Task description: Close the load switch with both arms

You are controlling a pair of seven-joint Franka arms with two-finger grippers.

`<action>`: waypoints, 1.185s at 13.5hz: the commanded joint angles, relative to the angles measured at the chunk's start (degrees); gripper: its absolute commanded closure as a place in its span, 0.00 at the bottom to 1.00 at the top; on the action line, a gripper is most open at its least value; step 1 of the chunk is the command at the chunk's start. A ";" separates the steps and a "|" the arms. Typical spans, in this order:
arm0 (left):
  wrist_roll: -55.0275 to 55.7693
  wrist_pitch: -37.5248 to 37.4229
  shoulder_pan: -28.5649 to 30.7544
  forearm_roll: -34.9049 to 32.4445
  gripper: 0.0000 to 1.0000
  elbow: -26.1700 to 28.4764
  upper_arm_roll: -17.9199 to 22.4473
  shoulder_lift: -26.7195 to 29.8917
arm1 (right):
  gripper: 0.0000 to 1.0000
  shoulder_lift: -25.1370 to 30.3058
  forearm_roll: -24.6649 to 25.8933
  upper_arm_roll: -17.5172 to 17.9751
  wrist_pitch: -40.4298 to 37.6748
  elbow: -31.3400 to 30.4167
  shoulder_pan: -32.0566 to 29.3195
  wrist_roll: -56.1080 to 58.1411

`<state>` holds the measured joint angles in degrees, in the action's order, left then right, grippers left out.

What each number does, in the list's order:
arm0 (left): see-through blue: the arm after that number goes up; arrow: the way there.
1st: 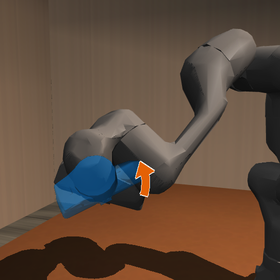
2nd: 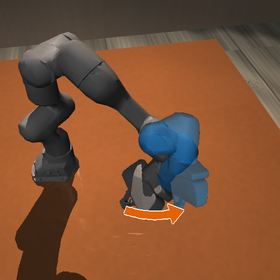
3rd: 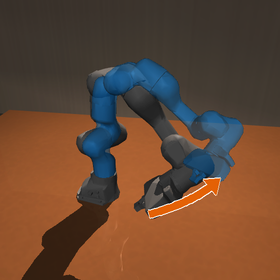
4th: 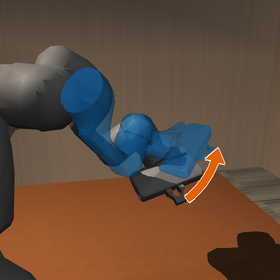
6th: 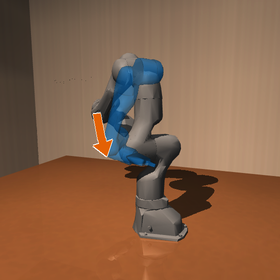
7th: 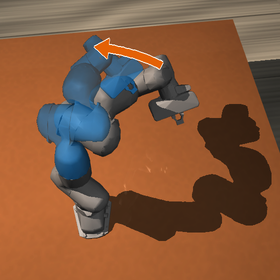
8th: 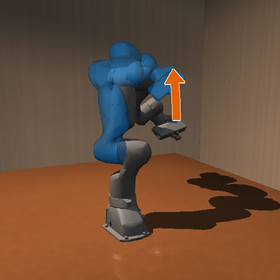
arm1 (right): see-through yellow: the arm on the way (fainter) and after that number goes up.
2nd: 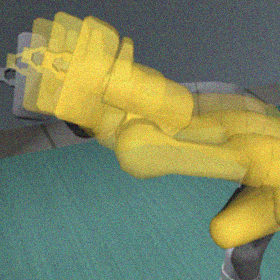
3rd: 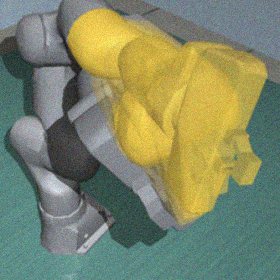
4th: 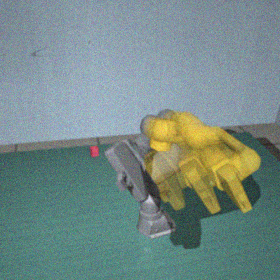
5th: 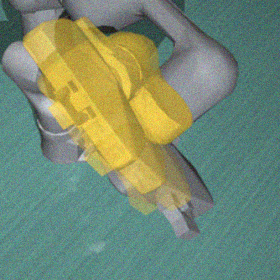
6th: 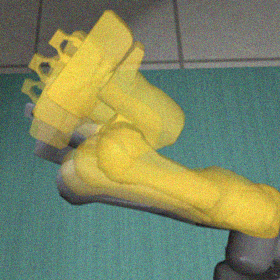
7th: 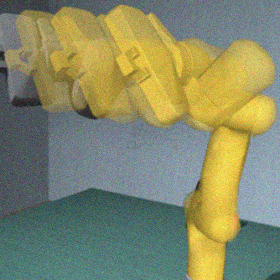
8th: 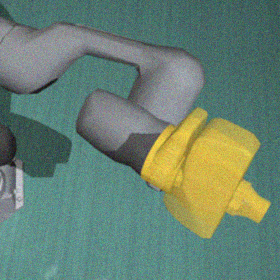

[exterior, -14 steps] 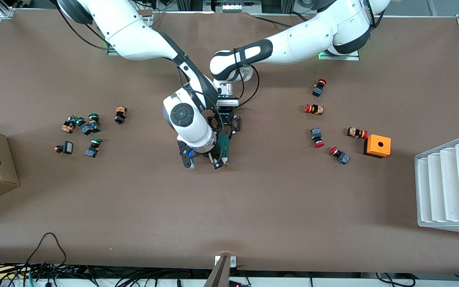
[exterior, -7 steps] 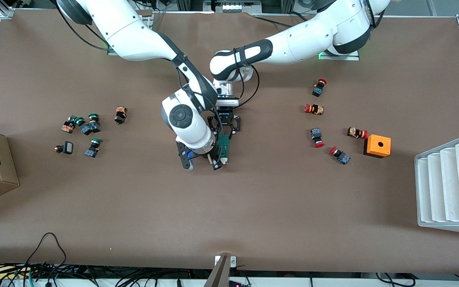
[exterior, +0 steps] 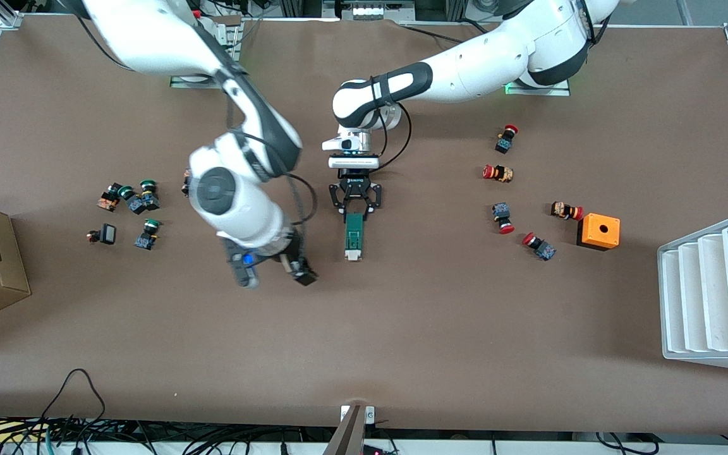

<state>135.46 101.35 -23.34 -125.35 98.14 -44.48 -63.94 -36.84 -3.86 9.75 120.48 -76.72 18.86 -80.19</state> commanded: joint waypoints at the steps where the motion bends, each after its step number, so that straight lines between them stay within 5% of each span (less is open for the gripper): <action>1: -1.51 2.10 0.31 -0.33 0.00 -1.47 1.41 -0.49 | 0.01 8.33 -3.07 1.50 -5.41 -6.76 -5.66 14.83; 6: -6.26 0.87 0.58 5.54 0.00 -1.02 -0.78 3.37 | 0.01 19.59 -3.17 0.98 -20.26 -11.70 -15.50 43.13; 9: -7.23 0.78 0.84 9.24 0.00 -0.50 -2.63 5.57 | 0.01 26.88 -3.09 -3.84 -22.83 -16.61 -17.46 60.10; 13: -13.00 -2.29 4.16 15.64 0.00 -0.49 -11.04 6.81 | 0.01 34.46 -2.21 -10.09 -23.54 -22.24 -17.90 78.32; 16: -19.96 -2.47 9.53 22.67 0.00 -0.93 -18.09 9.70 | 0.01 33.42 -0.63 -10.45 -23.45 -19.97 -17.64 79.14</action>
<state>120.01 98.76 -17.54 -107.38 96.47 -59.27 -57.46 -3.69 -5.50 -1.18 96.61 -96.55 0.96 -2.08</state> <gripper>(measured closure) 0.000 0.009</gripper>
